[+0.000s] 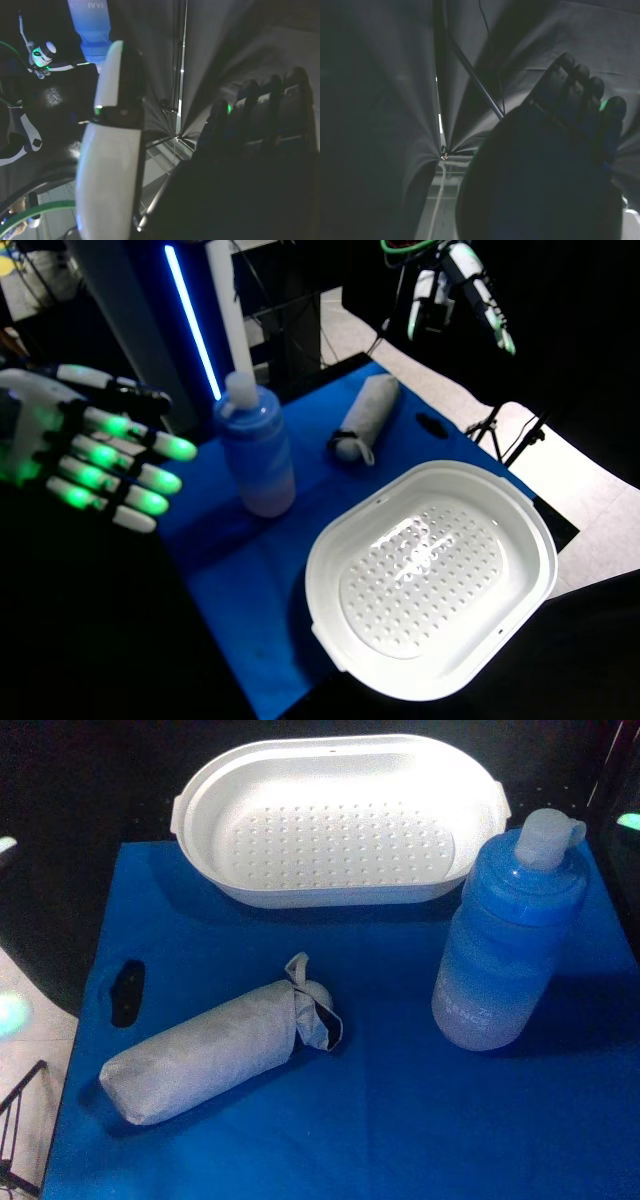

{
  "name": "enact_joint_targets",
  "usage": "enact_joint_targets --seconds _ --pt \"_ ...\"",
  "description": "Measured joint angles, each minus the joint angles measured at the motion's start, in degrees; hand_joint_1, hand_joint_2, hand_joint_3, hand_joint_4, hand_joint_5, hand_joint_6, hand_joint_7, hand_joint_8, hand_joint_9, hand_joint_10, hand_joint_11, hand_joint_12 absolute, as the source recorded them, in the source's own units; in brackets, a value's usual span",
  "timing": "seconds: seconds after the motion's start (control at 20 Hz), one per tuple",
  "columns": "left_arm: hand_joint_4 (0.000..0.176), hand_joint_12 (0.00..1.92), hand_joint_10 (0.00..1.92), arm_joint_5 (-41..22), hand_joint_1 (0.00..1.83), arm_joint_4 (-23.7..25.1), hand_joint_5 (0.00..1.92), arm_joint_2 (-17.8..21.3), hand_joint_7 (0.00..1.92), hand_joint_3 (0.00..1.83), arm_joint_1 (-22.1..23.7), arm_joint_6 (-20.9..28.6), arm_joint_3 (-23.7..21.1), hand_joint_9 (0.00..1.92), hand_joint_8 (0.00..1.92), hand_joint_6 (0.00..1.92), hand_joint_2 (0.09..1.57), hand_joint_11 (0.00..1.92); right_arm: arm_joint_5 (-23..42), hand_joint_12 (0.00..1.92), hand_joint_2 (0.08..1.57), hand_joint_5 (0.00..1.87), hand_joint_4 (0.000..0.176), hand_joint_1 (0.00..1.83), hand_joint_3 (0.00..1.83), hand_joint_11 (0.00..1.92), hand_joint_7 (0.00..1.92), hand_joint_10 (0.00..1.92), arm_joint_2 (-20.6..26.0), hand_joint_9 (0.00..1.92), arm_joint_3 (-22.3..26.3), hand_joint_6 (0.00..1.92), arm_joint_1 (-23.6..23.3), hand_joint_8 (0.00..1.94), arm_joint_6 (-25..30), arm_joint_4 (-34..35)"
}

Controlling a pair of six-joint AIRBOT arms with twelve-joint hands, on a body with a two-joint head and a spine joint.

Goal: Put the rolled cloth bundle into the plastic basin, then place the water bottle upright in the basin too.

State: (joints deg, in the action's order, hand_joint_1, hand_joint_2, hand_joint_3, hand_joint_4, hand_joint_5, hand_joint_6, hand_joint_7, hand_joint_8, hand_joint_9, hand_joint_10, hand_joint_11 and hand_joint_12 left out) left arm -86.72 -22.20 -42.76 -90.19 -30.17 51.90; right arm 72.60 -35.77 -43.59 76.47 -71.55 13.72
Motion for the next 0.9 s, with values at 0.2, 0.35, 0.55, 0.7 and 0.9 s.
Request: enact_joint_targets --seconds 0.2,0.35,0.55,0.7,0.9 --pt "0.176 0.0 0.0 0.6 0.41 0.1 0.09 0.0 0.0 0.0 0.1 0.0 0.2 0.0 0.0 0.01 0.89 0.0 -0.1 0.01 1.19 0.14 0.171 0.0 0.01 0.02 0.07 0.0 0.0 0.04 0.0 0.01 -0.2 0.01 0.0 0.2" --pt "0.176 0.0 0.0 1.2 0.32 -0.2 0.14 -0.1 0.0 0.01 0.6 0.0 0.4 0.0 0.0 0.02 0.94 0.0 -0.1 0.0 1.21 0.15 0.176 0.01 0.01 0.02 0.06 0.0 -0.1 0.01 -0.1 0.01 -0.2 0.0 0.0 0.1" --pt "0.163 0.04 0.01 4.3 0.53 1.0 0.15 -0.9 0.09 0.0 3.1 0.0 1.4 0.08 0.0 0.0 0.79 0.15 -0.1 0.0 1.23 0.15 0.172 0.04 0.01 0.04 0.06 0.0 -1.4 0.02 -0.7 0.0 -0.2 0.0 0.0 0.4" --pt "0.176 0.03 0.01 10.2 0.54 8.9 0.04 -0.9 0.09 0.0 10.6 -0.2 2.9 0.1 0.0 0.0 0.77 0.15 0.0 0.0 1.27 0.18 0.175 0.08 0.01 0.03 0.07 0.0 -1.4 0.01 -0.7 0.01 -0.2 0.0 0.0 0.4" --pt "0.176 0.03 0.0 16.8 0.55 18.4 0.06 -0.9 0.09 0.0 17.2 -0.2 3.2 0.11 0.0 0.01 0.76 0.21 -0.5 0.01 1.29 0.19 0.156 0.07 0.0 0.07 0.1 0.0 -1.4 0.05 -1.0 0.0 -0.2 0.0 0.0 0.7"
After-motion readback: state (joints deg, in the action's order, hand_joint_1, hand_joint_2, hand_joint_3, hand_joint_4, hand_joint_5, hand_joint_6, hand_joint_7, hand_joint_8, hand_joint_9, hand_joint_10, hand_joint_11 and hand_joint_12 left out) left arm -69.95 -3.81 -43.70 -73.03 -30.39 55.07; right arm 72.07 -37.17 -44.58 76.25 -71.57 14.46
